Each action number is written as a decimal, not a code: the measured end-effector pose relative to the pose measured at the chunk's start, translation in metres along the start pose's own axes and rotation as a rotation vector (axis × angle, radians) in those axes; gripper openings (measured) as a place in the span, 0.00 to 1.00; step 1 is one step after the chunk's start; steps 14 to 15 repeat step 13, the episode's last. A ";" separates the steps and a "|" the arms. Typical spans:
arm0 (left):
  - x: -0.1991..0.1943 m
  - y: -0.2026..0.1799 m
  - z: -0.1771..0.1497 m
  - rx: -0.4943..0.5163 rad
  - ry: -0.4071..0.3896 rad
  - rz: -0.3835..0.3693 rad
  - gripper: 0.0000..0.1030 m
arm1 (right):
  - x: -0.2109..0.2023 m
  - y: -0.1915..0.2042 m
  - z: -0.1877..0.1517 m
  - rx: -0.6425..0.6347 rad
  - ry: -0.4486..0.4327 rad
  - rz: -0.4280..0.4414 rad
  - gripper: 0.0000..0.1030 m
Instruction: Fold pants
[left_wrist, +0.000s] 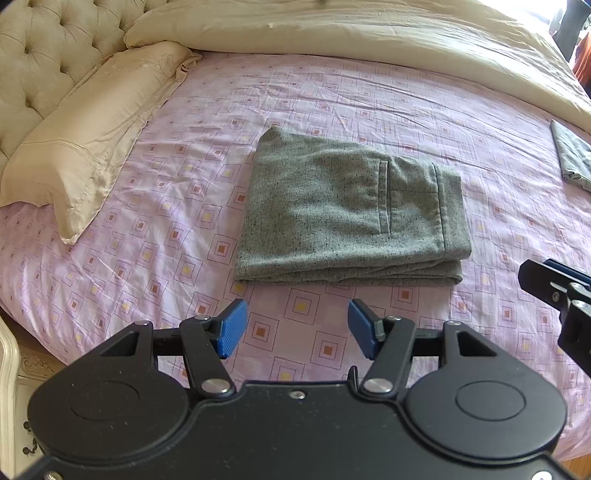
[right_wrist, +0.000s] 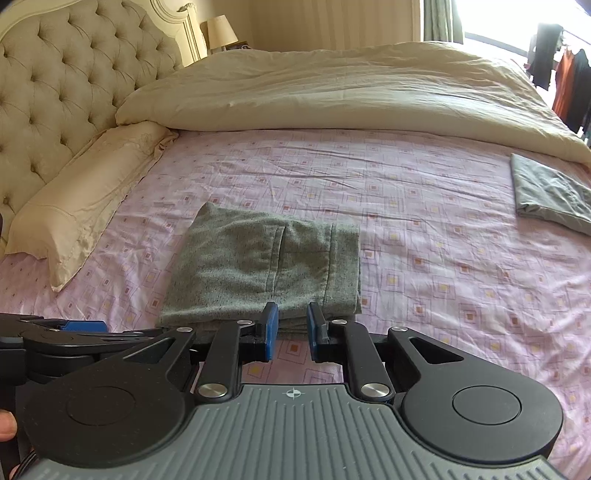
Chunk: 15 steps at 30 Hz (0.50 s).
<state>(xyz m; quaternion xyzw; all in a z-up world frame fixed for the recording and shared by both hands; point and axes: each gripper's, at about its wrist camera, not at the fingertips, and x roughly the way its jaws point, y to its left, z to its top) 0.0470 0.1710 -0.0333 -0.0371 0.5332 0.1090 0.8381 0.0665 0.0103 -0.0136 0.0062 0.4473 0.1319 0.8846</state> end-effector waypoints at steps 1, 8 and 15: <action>0.000 0.001 0.000 0.000 0.002 0.000 0.63 | 0.000 0.000 0.000 0.000 0.001 -0.001 0.16; 0.002 0.003 -0.001 0.007 0.007 0.005 0.63 | 0.002 0.001 -0.002 0.014 0.005 -0.001 0.16; 0.003 0.005 -0.002 0.009 -0.003 0.030 0.63 | 0.003 0.002 -0.003 0.022 0.010 0.000 0.16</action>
